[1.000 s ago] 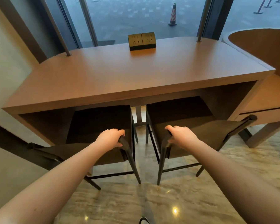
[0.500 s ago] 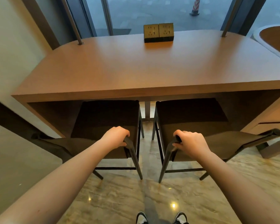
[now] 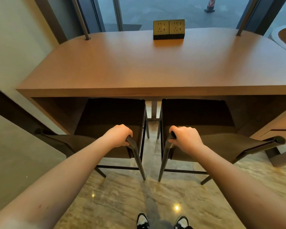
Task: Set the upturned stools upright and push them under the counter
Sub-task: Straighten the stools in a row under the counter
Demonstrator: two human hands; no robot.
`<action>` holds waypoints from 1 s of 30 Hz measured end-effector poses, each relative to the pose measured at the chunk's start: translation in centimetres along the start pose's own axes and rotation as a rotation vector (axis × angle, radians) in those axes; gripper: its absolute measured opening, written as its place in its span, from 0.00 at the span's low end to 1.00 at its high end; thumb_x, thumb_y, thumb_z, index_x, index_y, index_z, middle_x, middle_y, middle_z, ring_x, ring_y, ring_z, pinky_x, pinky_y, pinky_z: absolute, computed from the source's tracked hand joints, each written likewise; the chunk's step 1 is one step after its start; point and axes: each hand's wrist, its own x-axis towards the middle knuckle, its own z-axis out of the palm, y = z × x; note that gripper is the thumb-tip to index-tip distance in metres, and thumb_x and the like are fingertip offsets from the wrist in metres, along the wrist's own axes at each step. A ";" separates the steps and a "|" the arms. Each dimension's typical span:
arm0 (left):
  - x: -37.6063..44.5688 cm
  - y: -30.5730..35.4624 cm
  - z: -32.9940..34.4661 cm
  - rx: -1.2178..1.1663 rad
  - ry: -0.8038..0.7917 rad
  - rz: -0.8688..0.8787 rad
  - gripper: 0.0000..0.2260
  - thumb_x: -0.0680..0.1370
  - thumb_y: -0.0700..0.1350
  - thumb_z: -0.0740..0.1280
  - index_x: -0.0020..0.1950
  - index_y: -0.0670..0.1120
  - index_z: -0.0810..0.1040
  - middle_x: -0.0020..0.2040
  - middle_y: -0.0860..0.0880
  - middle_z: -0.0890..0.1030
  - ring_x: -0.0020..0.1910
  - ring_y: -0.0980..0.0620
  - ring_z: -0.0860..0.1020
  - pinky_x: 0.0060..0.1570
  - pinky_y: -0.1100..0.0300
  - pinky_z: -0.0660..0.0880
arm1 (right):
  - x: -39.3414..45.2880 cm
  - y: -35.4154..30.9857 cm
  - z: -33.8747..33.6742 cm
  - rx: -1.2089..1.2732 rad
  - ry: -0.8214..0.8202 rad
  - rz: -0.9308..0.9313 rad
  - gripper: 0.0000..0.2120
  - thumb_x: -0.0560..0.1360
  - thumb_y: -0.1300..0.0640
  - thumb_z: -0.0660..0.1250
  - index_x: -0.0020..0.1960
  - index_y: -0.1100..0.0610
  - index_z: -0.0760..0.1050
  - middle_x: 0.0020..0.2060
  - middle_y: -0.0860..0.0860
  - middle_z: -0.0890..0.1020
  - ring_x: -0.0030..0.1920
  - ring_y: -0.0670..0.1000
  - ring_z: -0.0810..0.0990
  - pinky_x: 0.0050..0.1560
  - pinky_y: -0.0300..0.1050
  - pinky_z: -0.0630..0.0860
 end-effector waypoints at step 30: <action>-0.4 0.5 -0.5 -0.007 -0.003 -0.003 0.18 0.77 0.43 0.72 0.67 0.49 0.77 0.57 0.48 0.82 0.54 0.49 0.81 0.56 0.56 0.79 | -0.6 -1.7 0.5 0.176 -0.001 0.057 0.14 0.77 0.51 0.68 0.61 0.52 0.70 0.50 0.50 0.79 0.44 0.50 0.80 0.44 0.42 0.77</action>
